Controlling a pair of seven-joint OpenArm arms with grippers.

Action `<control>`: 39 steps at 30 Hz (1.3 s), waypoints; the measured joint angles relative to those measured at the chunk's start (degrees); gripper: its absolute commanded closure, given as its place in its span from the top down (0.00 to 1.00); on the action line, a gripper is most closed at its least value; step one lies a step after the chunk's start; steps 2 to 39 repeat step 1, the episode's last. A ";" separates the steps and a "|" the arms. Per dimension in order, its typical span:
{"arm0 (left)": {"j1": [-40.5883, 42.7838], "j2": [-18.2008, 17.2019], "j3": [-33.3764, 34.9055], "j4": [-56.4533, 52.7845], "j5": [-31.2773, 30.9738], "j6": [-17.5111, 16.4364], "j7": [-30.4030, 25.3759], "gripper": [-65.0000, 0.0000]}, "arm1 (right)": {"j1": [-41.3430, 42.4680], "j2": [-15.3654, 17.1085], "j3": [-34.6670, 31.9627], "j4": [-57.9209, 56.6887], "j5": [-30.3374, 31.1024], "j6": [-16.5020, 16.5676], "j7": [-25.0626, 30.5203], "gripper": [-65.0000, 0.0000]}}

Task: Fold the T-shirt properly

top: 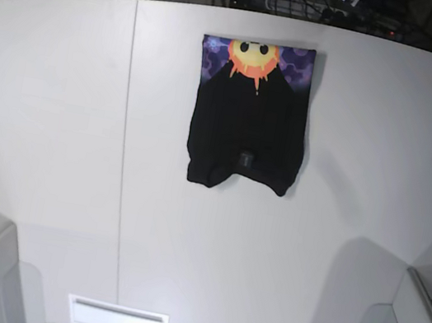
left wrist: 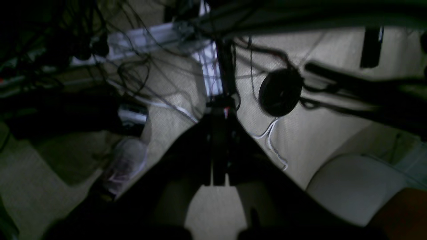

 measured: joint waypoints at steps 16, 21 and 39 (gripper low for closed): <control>-0.02 0.02 0.00 0.33 -0.02 0.02 -0.09 0.00 | 0.02 -0.04 0.00 0.00 -0.02 -0.02 -0.13 0.00; -0.02 0.02 0.00 0.33 -0.02 0.02 -0.09 0.00 | 0.02 -0.04 0.00 0.00 -0.02 -0.02 -0.13 0.00; -0.02 0.02 0.00 0.33 -0.02 0.02 -0.09 0.00 | 0.02 -0.04 0.00 0.00 -0.02 -0.02 -0.13 0.00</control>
